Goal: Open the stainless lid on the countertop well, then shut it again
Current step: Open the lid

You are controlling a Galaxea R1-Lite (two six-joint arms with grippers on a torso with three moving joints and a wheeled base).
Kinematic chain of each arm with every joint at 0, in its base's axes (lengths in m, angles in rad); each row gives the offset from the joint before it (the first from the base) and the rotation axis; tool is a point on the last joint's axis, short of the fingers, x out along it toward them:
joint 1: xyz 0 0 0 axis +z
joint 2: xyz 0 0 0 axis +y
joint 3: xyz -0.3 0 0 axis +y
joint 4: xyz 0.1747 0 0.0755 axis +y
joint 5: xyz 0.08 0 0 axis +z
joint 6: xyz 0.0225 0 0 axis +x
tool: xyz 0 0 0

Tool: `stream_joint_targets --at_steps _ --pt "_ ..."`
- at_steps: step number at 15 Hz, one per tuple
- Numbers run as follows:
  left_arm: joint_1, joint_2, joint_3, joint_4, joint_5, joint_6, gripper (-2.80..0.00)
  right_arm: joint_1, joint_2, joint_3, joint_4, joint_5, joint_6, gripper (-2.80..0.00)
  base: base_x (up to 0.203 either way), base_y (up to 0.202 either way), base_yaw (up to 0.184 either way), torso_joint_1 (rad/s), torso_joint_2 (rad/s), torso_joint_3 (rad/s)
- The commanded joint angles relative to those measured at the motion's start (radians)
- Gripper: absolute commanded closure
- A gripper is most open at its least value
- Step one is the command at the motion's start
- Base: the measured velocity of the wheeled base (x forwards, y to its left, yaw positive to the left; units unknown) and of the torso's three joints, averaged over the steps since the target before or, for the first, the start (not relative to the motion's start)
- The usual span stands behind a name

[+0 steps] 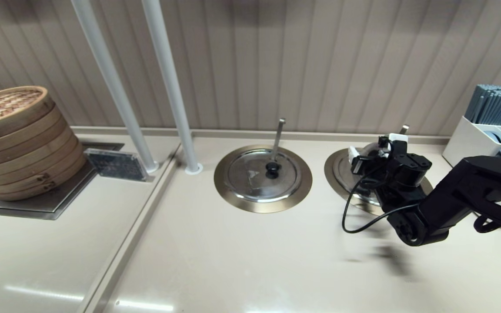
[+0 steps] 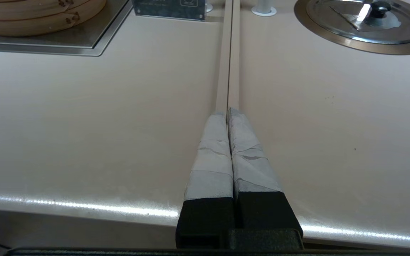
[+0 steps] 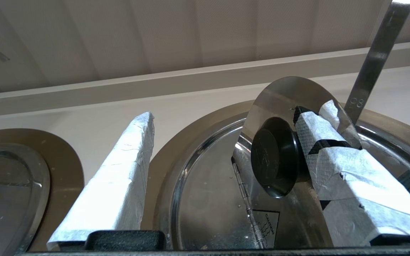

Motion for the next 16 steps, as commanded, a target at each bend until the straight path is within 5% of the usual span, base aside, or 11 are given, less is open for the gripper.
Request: stream_joint_targets --at_steps 1,16 --pt "0.0 0.0 0.0 0.0 0.001 0.0 0.0 0.014 0.0 0.011 -0.009 -0.012 -0.001 -2.8 0.0 0.0 0.0 0.0 0.0 0.0" --pt "0.0 0.0 0.0 0.0 0.001 0.0 0.0 0.165 -0.24 0.138 -0.03 -0.019 -0.009 -2.8 0.0 0.0 0.0 0.0 0.0 0.0"
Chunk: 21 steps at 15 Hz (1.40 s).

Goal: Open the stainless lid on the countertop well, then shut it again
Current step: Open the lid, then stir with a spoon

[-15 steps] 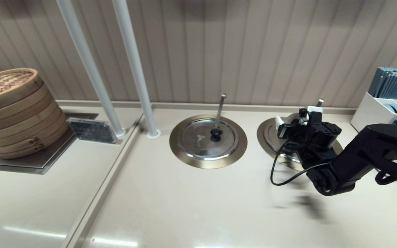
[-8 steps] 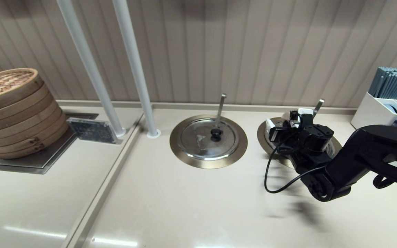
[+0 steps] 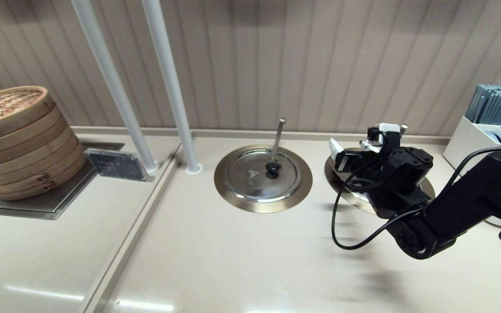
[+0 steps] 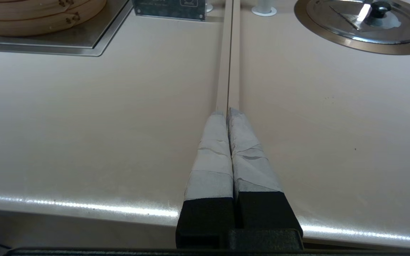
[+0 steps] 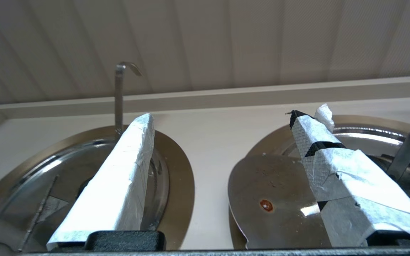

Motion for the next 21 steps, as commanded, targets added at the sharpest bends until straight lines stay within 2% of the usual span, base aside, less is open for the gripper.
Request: stream_joint_targets --at_steps 1,4,7,9,11,15,17,21 --pt "0.0 0.0 0.0 0.0 0.001 0.0 0.0 -0.008 -0.06 0.005 0.0 -0.002 -0.009 -2.8 0.0 0.0 0.0 0.0 0.0 0.0" --pt "0.0 0.0 0.0 0.0 0.001 0.0 0.0 -0.101 -0.049 -0.022 0.068 0.0 -0.038 -2.8 0.0 0.0 0.0 0.0 0.0 0.0" --pt "0.0 0.0 0.0 0.0 0.001 0.0 0.0 -0.246 0.042 -0.129 0.145 0.001 -0.039 -2.8 0.0 0.0 0.0 0.0 0.0 0.0" --pt "0.0 0.0 0.0 0.0 0.001 0.0 0.0 -0.301 0.107 -0.207 0.206 0.003 -0.021 -2.8 0.0 0.0 0.0 0.0 0.0 0.0" --pt "0.0 0.0 0.0 0.0 0.001 0.0 0.0 -0.311 0.155 -0.277 0.247 0.003 0.005 -2.8 0.0 0.0 0.0 0.0 0.0 0.0" --pt "0.0 0.0 0.0 0.0 0.001 0.0 0.0 -0.327 0.201 -0.309 0.275 0.004 0.009 -2.8 0.0 0.0 0.0 0.0 0.0 0.0" --pt "0.0 0.0 0.0 0.0 0.001 0.0 0.0 -0.344 0.232 -0.379 0.289 0.004 0.006 -2.8 0.0 0.0 0.0 0.0 0.0 0.0" --pt "0.0 0.0 0.0 0.0 0.001 0.0 0.0 -0.39 0.31 -0.547 0.402 0.007 0.01 -2.8 0.0 0.0 0.0 0.0 0.0 0.0"
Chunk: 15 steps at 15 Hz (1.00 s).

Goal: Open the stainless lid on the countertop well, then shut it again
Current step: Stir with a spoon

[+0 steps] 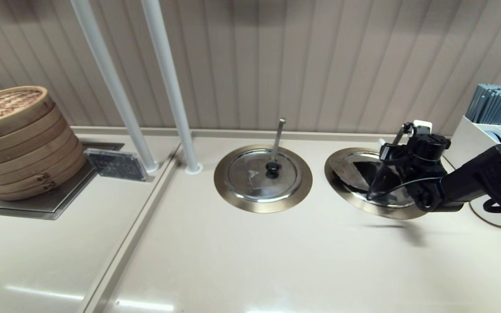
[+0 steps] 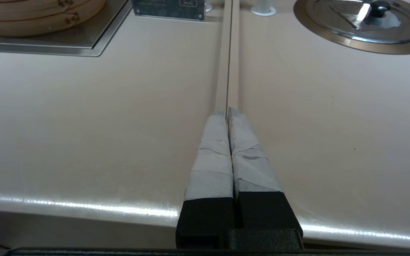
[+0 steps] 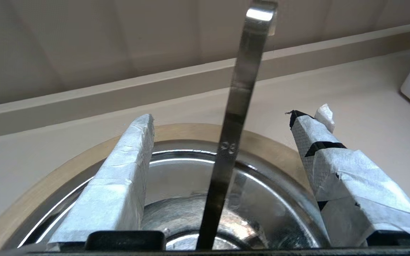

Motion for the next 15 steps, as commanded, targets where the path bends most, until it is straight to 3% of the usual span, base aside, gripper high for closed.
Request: stream_joint_targets --at_steps 1,5,15 --pt "0.0 0.0 0.0 0.0 0.001 0.0 0.0 -0.015 0.068 -0.077 0.013 -0.001 0.001 -2.8 0.0 0.0 0.0 0.0 0.0 0.0" --pt "0.0 0.0 0.0 0.0 0.001 0.0 0.0 -0.018 0.147 -0.2 0.061 0.007 -0.005 -2.8 0.0 0.0 0.0 0.0 0.0 0.0" --pt "0.0 0.0 0.0 0.0 0.001 0.0 0.0 -0.021 0.177 -0.342 0.178 0.024 -0.007 -2.8 0.0 0.0 0.0 0.0 0.0 0.0"
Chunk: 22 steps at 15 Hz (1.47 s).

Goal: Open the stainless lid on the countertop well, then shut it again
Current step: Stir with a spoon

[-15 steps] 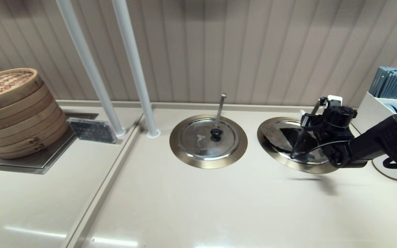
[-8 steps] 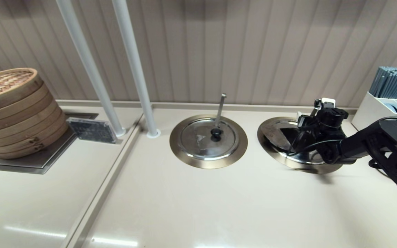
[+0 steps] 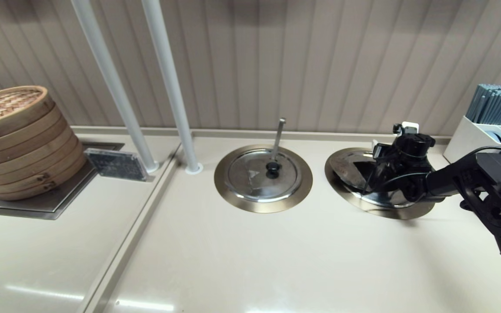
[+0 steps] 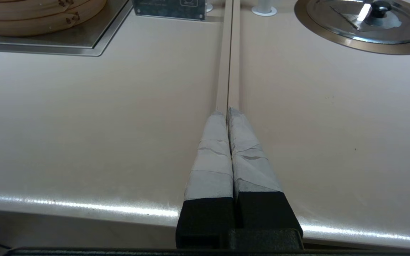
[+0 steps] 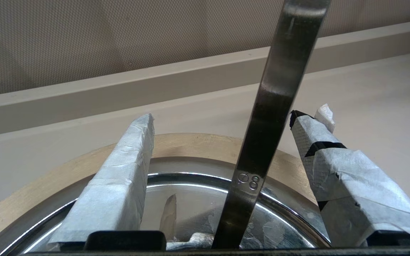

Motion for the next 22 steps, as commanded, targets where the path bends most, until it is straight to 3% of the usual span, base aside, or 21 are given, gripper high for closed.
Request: stream_joint_targets --at_steps 1,3,4,17,22 --pt "0.0 0.0 0.0 0.0 0.0 0.0 0.0 0.0 0.016 -0.041 0.008 -0.002 0.0 -2.8 0.0 0.0 0.0 0.0 0.0 0.0" --pt "0.0 0.0 0.0 0.0 0.0 0.0 0.0 0.0 0.034 -0.067 0.021 -0.002 0.0 -2.8 0.0 0.0 0.0 0.0 0.0 0.0" --pt "0.0 0.0 0.0 0.0 0.0 0.0 0.0 0.0 0.034 -0.069 0.031 -0.002 0.0 0.0 0.0 0.0 0.0 0.0 0.0 0.0" --pt "0.0 0.0 0.0 0.0 0.0 0.0 0.0 -0.001 0.017 -0.067 0.028 -0.01 0.006 0.0 0.0 0.0 0.0 0.0 0.0 0.0" --pt "0.0 0.0 0.0 0.0 0.0 0.0 0.0 0.001 -0.18 0.224 -0.007 -0.009 0.017 0.0 0.0 0.0 0.0 0.0 0.0 0.0"
